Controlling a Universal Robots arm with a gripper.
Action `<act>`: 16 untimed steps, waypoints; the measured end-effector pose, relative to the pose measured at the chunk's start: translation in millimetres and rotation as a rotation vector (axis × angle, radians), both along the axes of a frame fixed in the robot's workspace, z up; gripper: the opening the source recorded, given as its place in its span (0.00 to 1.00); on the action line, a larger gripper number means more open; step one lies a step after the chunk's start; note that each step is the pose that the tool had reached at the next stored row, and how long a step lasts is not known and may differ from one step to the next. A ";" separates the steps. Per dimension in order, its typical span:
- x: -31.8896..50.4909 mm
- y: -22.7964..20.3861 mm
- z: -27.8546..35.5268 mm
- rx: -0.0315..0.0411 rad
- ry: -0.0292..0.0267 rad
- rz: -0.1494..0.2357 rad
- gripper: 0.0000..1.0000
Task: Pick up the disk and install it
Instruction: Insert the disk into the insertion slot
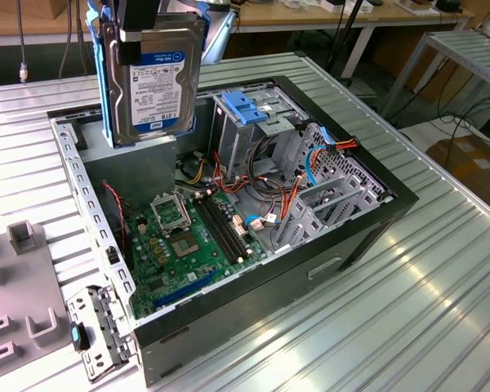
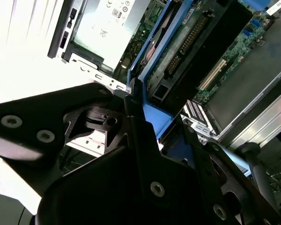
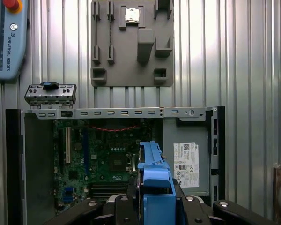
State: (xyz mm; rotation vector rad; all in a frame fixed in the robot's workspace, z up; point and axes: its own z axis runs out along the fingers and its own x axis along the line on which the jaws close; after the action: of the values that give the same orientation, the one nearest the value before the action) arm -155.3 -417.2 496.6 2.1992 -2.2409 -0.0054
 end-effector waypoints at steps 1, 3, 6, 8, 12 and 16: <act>0.0 -0.1 0.0 -0.0002 0.0000 0.000 0.37; 1.0 -0.3 -0.4 -0.0006 -0.0007 0.000 0.37; 2.0 -0.6 -1.7 -0.0011 -0.0050 0.000 0.37; 2.4 -2.0 -2.9 -0.0009 -0.0078 0.000 0.37; 2.6 -6.5 -5.5 -0.0009 -0.0081 0.000 0.37; 2.7 -9.2 -6.6 -0.0029 -0.0080 0.000 0.37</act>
State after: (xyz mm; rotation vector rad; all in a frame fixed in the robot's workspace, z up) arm -152.7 -426.5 490.0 2.2018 -2.2435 0.0067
